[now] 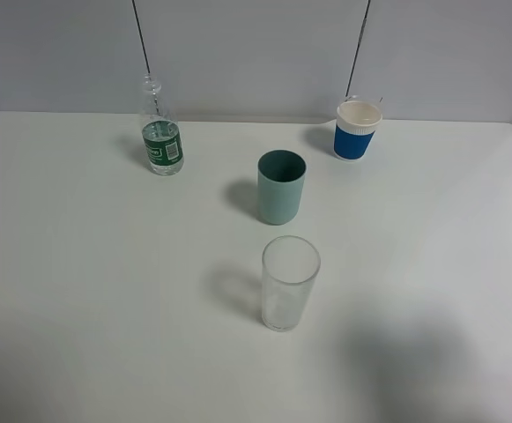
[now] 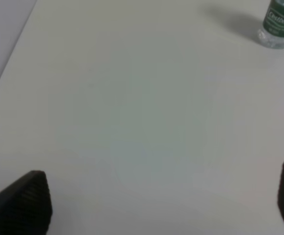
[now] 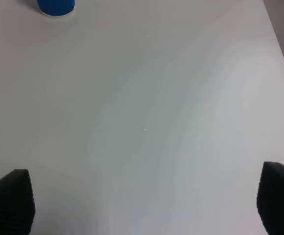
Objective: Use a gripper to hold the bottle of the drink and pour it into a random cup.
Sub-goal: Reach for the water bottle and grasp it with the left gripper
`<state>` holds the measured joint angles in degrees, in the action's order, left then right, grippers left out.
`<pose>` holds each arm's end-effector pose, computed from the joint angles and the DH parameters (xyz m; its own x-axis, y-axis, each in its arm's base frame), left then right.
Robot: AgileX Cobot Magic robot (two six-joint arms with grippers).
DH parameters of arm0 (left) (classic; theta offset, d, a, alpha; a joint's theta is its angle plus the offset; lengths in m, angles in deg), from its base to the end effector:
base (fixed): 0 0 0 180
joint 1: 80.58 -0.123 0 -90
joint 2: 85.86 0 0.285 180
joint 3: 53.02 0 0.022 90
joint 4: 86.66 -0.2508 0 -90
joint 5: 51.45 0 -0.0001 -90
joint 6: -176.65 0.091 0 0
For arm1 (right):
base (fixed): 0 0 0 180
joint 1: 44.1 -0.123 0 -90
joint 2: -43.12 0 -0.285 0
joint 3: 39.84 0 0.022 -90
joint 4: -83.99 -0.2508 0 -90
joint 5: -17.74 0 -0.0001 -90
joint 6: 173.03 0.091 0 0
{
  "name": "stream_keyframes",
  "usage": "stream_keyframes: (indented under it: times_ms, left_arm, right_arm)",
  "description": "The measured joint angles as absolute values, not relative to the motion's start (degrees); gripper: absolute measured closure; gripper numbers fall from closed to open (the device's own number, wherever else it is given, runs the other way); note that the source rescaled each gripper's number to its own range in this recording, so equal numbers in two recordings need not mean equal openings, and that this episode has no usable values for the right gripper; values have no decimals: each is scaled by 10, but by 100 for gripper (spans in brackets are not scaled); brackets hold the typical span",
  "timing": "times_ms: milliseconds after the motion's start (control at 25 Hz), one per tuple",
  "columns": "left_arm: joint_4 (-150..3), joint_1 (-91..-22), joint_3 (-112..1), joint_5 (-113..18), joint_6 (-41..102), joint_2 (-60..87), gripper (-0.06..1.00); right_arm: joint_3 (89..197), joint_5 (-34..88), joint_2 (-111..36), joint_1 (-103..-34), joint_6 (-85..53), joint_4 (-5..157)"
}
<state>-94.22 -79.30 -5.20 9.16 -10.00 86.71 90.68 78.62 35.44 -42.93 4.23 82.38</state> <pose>-0.0074 0.0106 0.2817 -0.4280 -0.0411 -0.9028 -0.1031 0.9947 0.0036 -0.0034 0.0023 0.2727 -0.4695 -0.0245 -0.8826 -0.0173 0.9997 -0.0186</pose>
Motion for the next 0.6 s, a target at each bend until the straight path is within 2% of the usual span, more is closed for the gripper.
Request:
stream_keyframes:
  times_ms: [600]
  left_arm:
    - [-944,-793,-66,65,-100,847,-6]
  right_arm:
    - [907,786,354,-429,42,824]
